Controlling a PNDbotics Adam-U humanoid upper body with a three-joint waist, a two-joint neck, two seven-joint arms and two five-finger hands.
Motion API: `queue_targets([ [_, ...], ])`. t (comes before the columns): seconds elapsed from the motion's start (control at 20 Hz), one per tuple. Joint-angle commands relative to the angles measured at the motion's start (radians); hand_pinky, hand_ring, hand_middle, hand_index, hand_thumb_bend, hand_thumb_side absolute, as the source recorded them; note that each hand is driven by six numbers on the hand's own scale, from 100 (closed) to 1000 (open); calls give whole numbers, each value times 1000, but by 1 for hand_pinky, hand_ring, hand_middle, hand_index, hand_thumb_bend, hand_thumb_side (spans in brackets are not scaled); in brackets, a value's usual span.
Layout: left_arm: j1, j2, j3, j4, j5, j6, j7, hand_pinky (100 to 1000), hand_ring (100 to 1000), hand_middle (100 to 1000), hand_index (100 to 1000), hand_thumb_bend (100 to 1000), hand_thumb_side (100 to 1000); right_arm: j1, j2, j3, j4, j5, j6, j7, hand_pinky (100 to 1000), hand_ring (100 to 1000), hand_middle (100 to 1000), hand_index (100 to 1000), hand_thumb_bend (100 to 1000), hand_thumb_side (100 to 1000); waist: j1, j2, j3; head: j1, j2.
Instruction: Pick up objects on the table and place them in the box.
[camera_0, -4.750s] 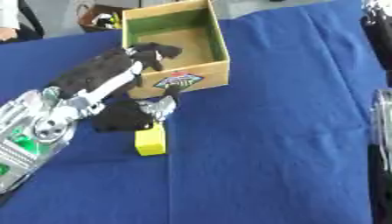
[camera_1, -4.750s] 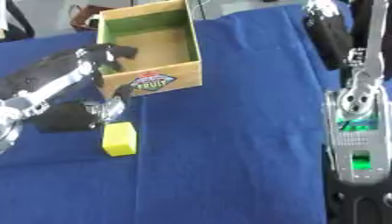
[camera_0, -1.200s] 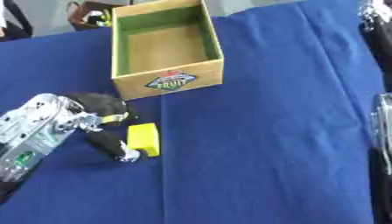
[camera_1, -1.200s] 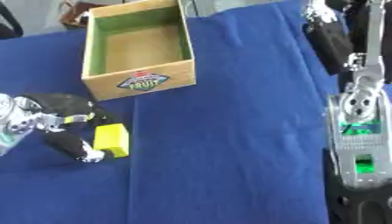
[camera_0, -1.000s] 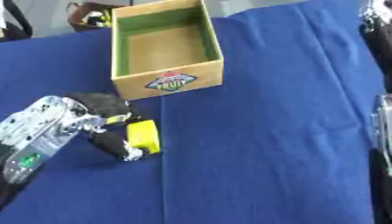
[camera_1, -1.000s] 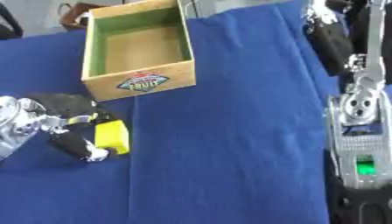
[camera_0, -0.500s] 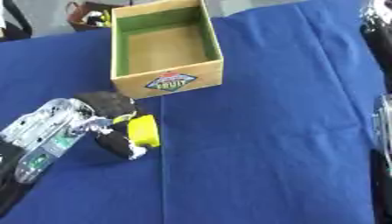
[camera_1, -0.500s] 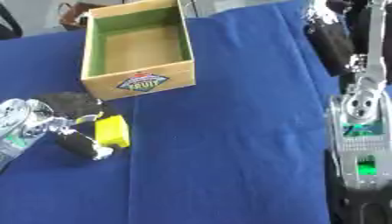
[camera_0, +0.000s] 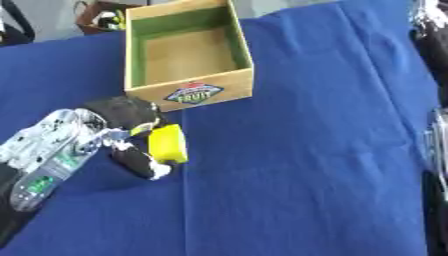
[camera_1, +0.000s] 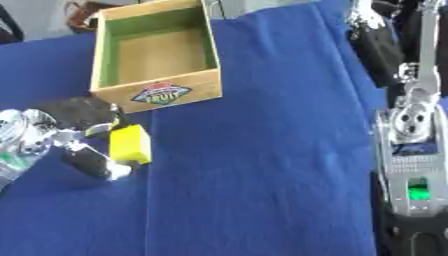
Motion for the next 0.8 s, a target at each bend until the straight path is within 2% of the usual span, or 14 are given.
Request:
queue_targets([
  [0.05, -21, 42, 30, -47, 18, 26, -5, 234, 489, 444, 704, 100, 626, -9, -16, -4, -21, -9, 3, 0, 765, 727, 585, 700, 100, 509, -3, -24, 2, -1, -8],
  [0.15, -32, 48, 50, -73, 26, 39, 3, 198, 470, 427, 689, 100, 597, -7, -16, -6, -21, -8, 4, -3, 765, 726, 585, 700, 100, 506, -3, -27, 4, -6, -5],
  [0.35, -39, 81, 129, -161, 74, 55, 11, 180, 462, 423, 685, 100, 578, -7, -19, -7, -21, -4, 5, -6, 766, 726, 584, 700, 100, 505, 0, -28, 5, -6, -2],
  [0.55, -58, 100, 207, -242, 113, 98, 13, 151, 445, 413, 670, 100, 559, -6, -21, -7, -21, -4, 7, -7, 767, 726, 584, 701, 100, 503, 4, -29, 5, -8, -1],
  [0.7, -94, 90, 248, -242, 154, 139, 21, 140, 438, 407, 661, 100, 559, -6, -22, -5, -21, -4, 6, -6, 767, 727, 585, 701, 100, 505, 6, -30, 4, -3, 2],
  [0.75, -114, 84, 255, -228, 169, 150, 25, 139, 438, 407, 661, 100, 602, -7, -21, -3, -21, -3, 5, -5, 767, 727, 585, 702, 100, 510, 6, -32, 4, 0, 6],
  [0.8, -133, 79, 260, -209, 181, 157, 30, 138, 438, 406, 660, 100, 562, -8, -20, -2, -21, -3, 4, -4, 767, 727, 586, 702, 100, 508, 7, -33, 4, 3, 10],
])
